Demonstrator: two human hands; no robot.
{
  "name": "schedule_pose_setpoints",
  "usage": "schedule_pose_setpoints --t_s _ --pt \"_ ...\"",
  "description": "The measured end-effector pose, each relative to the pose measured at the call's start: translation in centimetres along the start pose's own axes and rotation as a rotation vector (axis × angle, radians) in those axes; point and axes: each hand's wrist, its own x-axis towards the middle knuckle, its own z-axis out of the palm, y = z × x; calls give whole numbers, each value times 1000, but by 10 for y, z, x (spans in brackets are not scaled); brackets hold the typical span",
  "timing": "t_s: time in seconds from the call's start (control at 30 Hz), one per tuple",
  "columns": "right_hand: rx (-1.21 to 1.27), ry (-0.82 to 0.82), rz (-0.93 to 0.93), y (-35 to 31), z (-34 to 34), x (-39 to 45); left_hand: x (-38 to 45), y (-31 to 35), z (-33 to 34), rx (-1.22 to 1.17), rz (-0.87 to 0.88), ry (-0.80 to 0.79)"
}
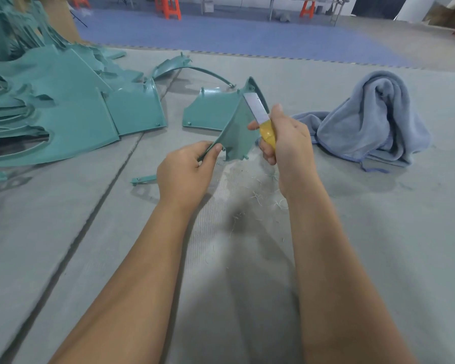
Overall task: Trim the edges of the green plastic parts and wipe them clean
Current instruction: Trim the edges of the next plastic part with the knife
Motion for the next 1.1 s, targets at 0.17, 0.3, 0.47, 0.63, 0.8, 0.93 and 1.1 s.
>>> schedule_pose_setpoints --t_s 0.17,0.3,0.47,0.63,0.8,0.93,1.1 --pt "-124 -61 -81 3 4 -4 -1 -1 1 16 34 12" --pt "-216 -145 -105 6 14 -7 -1 -2 0 15 53 14" --pt "-327 -137 -175 14 23 -7 0 -3 1 27 50 20" --pt "-335 47 -208 12 18 2 -3 -3 0 -5 52 -10" --pt "-207 68 -191 10 9 5 -4 -2 0 -10 61 -20" --pt "-161 -141 -162 10 13 -1 -3 -3 0 4 40 -17" --pt "-283 -163 -164 17 20 -4 -2 -2 0 3 30 -9"
